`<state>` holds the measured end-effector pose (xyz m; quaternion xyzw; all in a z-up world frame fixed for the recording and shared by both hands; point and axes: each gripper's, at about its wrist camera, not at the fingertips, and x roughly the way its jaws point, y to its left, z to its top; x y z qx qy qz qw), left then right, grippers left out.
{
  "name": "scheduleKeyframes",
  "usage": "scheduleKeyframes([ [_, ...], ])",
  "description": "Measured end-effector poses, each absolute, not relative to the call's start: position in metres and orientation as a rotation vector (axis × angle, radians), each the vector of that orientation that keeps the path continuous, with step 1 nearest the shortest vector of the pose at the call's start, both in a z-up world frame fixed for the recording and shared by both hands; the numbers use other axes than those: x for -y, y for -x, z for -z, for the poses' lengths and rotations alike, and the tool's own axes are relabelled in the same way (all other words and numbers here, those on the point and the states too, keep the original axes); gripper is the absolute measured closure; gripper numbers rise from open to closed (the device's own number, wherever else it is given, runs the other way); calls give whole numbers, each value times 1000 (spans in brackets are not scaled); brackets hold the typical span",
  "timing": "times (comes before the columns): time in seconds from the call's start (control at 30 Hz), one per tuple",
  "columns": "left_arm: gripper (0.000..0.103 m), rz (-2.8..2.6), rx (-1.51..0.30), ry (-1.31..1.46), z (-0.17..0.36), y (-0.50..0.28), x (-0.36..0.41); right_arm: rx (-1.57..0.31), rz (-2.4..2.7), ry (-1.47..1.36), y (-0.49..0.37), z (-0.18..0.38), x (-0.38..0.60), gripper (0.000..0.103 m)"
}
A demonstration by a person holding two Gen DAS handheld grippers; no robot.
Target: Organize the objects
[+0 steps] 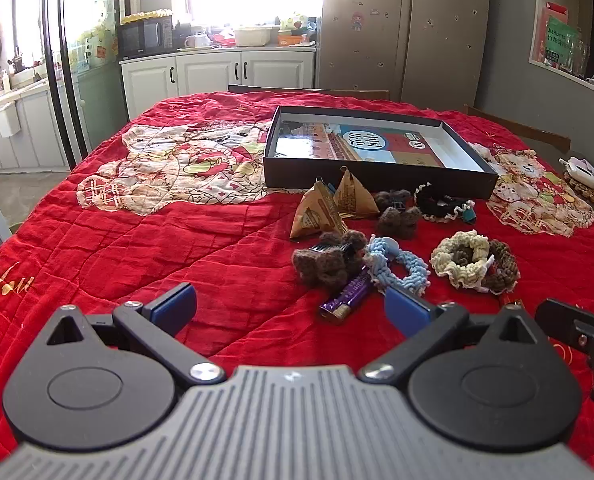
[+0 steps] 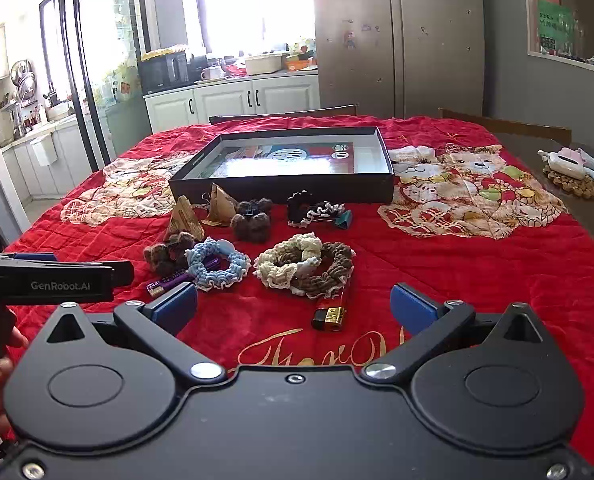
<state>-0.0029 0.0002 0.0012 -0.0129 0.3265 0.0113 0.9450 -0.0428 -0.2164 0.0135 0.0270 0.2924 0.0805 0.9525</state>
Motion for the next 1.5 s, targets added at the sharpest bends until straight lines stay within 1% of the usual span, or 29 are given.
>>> scheduleKeyframes([
  [0.77,0,-16,-660,21,-1,4,1,-592,-150,-57,41,-13,219,0],
  [0.97,0,-16,-659,20,-1,4,0,-596,-145,-62,40,-13,221,1],
  [1.17,0,-12,-671,17,2,1,0,-609,-150,-62,38,-9,222,4],
  [1.5,0,-11,-669,13,2,1,1,-613,-155,-58,37,-9,221,4],
])
